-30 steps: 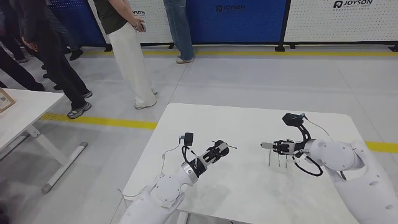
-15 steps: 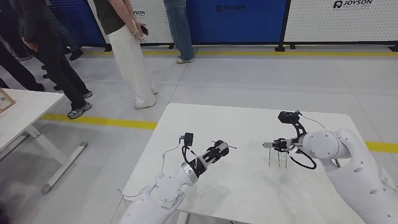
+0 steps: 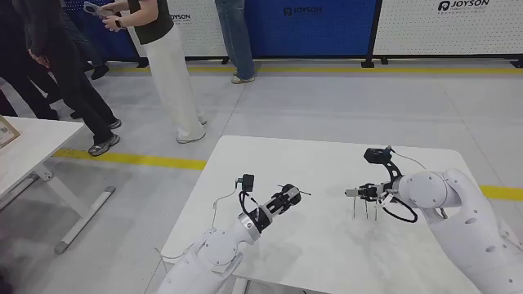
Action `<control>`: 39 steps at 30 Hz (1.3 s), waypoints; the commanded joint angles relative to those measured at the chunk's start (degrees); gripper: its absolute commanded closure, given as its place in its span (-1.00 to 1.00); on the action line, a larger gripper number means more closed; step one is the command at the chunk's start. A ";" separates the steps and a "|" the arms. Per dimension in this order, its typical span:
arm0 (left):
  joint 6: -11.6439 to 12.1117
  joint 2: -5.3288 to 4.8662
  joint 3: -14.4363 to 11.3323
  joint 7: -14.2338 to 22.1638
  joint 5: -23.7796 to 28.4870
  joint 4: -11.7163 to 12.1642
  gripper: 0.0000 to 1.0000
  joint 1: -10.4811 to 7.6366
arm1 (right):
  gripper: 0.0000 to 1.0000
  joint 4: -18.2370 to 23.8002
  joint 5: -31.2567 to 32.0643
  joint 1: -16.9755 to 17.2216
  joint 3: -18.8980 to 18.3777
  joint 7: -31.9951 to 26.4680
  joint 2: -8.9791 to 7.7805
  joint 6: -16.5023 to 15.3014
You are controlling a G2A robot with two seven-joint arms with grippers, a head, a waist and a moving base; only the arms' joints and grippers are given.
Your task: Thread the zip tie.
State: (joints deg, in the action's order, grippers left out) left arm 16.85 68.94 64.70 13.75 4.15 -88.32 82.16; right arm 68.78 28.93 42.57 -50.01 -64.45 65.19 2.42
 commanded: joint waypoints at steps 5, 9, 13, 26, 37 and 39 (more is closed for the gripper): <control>0.00 0.00 0.00 0.00 0.00 0.00 1.00 0.00 | -1.00 -2.07 -0.65 -1.50 1.14 -1.06 0.58 -0.79; 0.00 0.00 0.00 0.00 0.00 0.00 1.00 0.00 | -1.00 -2.07 -0.65 -1.50 1.14 -1.06 0.58 -0.79; 0.00 0.00 0.00 0.00 0.00 0.00 1.00 0.00 | -1.00 -1.97 -1.33 -0.61 0.22 0.81 0.48 -0.89; 0.00 0.00 0.00 0.00 0.00 0.00 1.00 0.00 | 0.06 -4.53 -0.93 -2.45 1.87 -1.40 1.58 3.15; 0.00 0.00 0.00 0.00 0.00 0.00 1.00 0.00 | 0.20 -9.13 0.04 -4.31 4.32 -0.08 3.25 6.93; 0.00 0.00 0.00 0.00 0.00 0.00 1.00 0.00 | 0.20 -9.58 -0.11 -4.42 4.43 -0.07 3.44 6.98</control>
State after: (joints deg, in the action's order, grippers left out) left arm 16.85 68.94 64.70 13.75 4.15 -88.32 82.16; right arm 59.38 28.91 38.19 -45.59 -64.52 68.58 9.42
